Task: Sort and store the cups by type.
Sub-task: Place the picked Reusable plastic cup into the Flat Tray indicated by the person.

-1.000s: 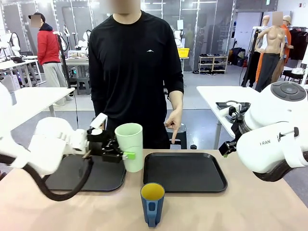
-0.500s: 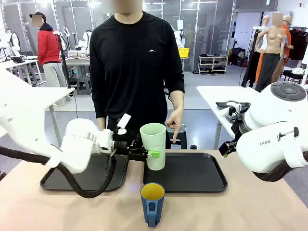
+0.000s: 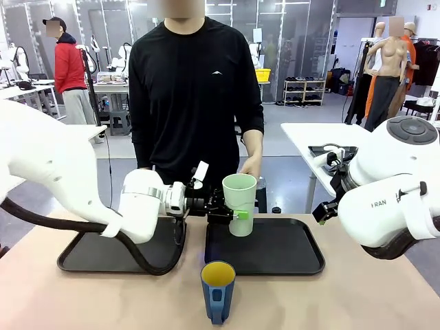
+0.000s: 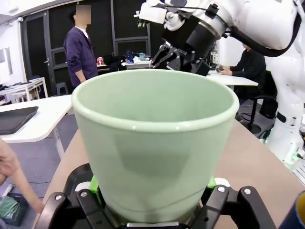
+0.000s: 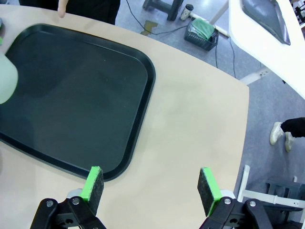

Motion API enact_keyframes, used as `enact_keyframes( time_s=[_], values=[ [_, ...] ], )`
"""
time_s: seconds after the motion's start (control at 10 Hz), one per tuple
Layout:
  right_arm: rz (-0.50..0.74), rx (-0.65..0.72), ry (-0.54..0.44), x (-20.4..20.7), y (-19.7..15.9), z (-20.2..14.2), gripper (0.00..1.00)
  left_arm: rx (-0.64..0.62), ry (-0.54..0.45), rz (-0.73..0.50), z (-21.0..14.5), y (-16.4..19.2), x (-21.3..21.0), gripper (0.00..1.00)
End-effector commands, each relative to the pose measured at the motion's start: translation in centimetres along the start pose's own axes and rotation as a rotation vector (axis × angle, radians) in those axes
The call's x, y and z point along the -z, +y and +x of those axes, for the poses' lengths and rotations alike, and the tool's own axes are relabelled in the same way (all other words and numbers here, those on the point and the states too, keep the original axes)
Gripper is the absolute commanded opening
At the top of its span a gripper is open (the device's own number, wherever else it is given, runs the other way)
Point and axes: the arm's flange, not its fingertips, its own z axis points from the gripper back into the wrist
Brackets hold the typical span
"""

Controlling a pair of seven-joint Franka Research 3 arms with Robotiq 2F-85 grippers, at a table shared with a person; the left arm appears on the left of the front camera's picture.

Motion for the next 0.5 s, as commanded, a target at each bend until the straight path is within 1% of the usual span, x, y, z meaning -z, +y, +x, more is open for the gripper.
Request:
enact_keyframes(
  time_s=[0.0, 0.1, 0.4],
  values=[
    [-0.002, -0.005, 0.0, 0.06, 0.05, -0.09, 1.0, -0.029, -0.005, -0.01, 0.03, 0.63, 0.99, 0.85],
    [-0.002, -0.005, 0.0, 0.06, 0.05, -0.09, 1.0, 0.0, 0.0, 0.0, 0.0, 0.0, 0.0, 0.85],
    [-0.002, -0.005, 0.0, 0.06, 0.05, -0.09, 1.0, 0.0, 0.0, 0.0, 0.0, 0.0, 0.0, 0.85]
  ],
)
